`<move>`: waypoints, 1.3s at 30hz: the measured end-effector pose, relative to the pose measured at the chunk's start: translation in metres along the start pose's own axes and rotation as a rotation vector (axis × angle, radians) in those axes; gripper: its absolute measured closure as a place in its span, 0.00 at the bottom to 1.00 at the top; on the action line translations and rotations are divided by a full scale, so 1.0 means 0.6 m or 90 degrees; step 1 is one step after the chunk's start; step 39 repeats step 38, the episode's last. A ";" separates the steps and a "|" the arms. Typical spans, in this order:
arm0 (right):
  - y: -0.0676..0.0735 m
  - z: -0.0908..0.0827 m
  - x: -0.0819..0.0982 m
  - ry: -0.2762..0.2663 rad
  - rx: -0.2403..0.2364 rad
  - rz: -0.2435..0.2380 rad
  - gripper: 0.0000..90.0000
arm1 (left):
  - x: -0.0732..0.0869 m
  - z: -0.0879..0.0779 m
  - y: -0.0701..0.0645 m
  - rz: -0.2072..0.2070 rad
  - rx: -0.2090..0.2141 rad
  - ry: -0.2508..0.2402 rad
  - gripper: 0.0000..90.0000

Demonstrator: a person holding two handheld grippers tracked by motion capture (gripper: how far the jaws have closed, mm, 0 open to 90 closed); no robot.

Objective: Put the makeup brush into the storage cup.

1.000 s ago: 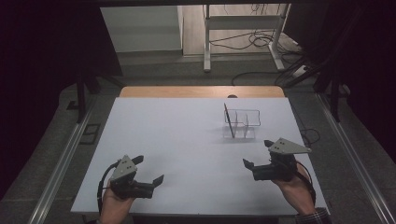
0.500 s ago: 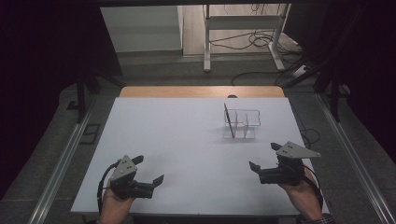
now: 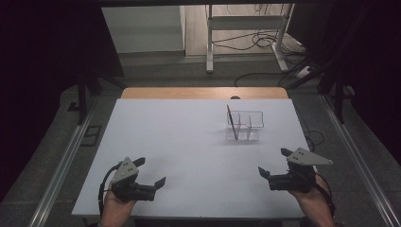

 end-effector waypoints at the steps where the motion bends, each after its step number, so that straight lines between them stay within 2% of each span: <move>1: 0.000 -0.001 0.001 0.000 -0.001 0.000 0.00 | 0.000 0.000 0.000 0.000 0.000 0.000 0.00; 22: -0.015 -0.020 0.032 -0.001 0.016 0.014 0.00 | 0.000 -0.001 0.000 -0.002 0.001 -0.002 0.00; 31: -0.028 -0.021 0.061 0.008 0.028 0.027 0.00 | 0.000 -0.001 0.000 -0.001 0.001 -0.002 0.00; 34: -0.034 -0.019 0.072 0.025 0.041 0.017 0.00 | 0.000 -0.001 0.000 0.000 0.002 -0.001 0.00; 39: -0.037 -0.016 0.078 0.036 0.042 0.021 0.00 | -0.002 0.001 -0.001 0.001 0.002 -0.001 0.00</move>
Point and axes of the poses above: each handheld gripper's, and its own axes: z roughly forward along the jaws, x roughly out of its underside, y roughly to its left, the point moved 8 cm from there along z, roughly forward along the jaws, and after that the axes turned 1 degree about -z, right-handed, at the moved point
